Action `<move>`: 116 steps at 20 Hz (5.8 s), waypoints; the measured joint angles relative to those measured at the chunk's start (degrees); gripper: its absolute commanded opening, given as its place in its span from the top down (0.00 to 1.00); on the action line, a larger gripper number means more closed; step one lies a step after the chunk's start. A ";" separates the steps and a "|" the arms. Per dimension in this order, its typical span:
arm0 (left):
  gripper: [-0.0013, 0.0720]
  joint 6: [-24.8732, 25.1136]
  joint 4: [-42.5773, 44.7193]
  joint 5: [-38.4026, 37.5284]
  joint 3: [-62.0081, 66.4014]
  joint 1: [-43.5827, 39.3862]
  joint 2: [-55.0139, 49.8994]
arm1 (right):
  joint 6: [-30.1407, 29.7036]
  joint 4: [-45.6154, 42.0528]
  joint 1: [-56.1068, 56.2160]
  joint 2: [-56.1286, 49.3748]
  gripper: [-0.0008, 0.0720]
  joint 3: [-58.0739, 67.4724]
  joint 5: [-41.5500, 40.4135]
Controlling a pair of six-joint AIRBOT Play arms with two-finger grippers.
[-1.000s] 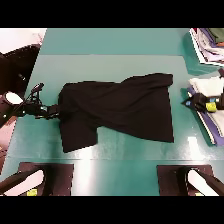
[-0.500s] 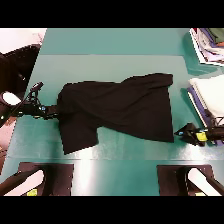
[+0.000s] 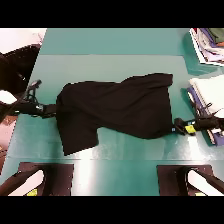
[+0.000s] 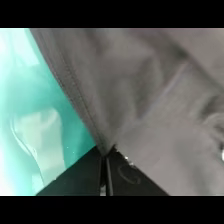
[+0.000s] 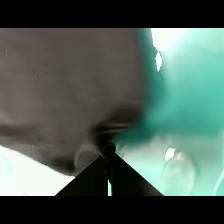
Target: Fold the shirts.
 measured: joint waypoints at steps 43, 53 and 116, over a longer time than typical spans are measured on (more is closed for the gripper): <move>0.94 -5.51 0.11 9.27 50.66 -10.12 -35.06 | 5.79 -11.32 2.80 -34.12 0.97 67.87 2.51; 0.94 -4.28 4.11 -5.33 46.05 -8.81 -36.92 | 5.40 -13.05 2.80 -26.29 0.97 50.60 0.61; 0.95 -4.96 -0.55 -9.16 -9.51 -7.23 11.10 | 2.45 -12.02 -8.98 2.34 0.97 -2.29 4.55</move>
